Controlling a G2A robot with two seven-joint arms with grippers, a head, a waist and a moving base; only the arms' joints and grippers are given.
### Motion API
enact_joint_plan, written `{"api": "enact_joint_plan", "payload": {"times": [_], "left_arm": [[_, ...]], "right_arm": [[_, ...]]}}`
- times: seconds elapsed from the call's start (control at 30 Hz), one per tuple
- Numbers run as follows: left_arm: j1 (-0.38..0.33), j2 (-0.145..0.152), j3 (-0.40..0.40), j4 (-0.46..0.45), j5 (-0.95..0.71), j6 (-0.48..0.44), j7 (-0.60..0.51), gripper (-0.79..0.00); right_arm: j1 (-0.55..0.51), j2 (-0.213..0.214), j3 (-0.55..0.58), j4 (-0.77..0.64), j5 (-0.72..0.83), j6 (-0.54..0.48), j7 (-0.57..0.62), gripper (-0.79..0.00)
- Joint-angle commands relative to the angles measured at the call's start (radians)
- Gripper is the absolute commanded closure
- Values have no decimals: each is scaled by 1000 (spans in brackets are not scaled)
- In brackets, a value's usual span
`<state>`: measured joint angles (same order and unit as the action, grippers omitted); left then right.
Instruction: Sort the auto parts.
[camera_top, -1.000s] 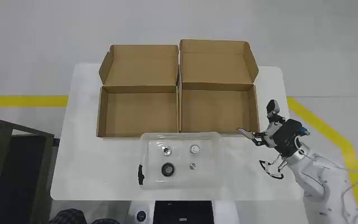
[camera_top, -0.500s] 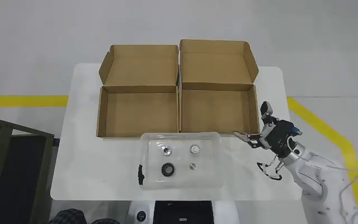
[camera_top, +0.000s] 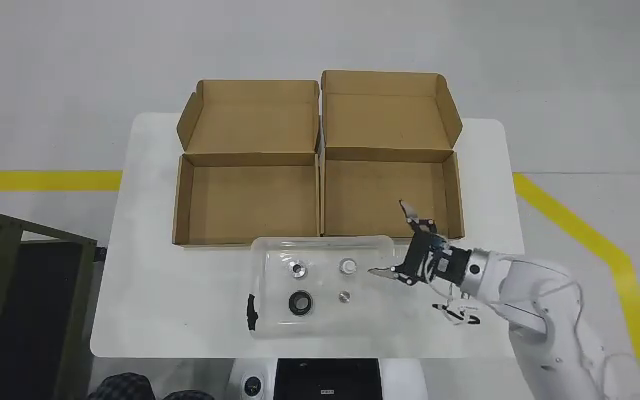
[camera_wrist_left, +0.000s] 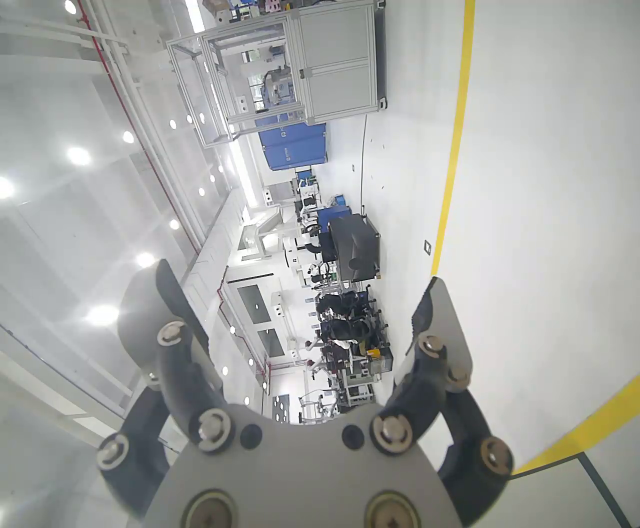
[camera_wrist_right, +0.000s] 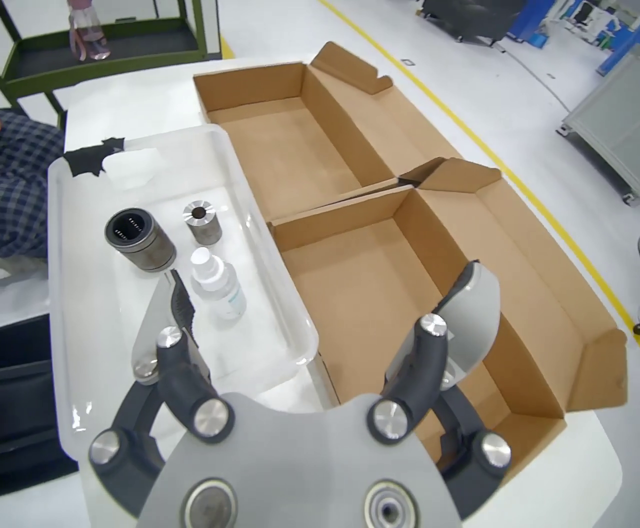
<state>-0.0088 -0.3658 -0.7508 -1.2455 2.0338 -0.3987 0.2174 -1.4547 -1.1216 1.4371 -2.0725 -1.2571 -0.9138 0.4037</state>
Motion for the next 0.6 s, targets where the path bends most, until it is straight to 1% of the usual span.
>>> {"api": "enact_joint_plan", "payload": {"times": [0.0,0.17,0.27,0.57], "left_arm": [[0,0,0,0,0,0,0,-785],[0,0,0,0,0,0,0,-785],[0,0,0,0,0,0,0,-785],[0,0,0,0,0,0,0,-785]], "right_arm": [[24,0,-48,3,-3,-6,52,-785],[66,0,-143,4,-18,-20,151,-785],[83,0,-184,3,-23,-23,190,-785],[126,4,-265,18,-13,-24,294,-785]]}}
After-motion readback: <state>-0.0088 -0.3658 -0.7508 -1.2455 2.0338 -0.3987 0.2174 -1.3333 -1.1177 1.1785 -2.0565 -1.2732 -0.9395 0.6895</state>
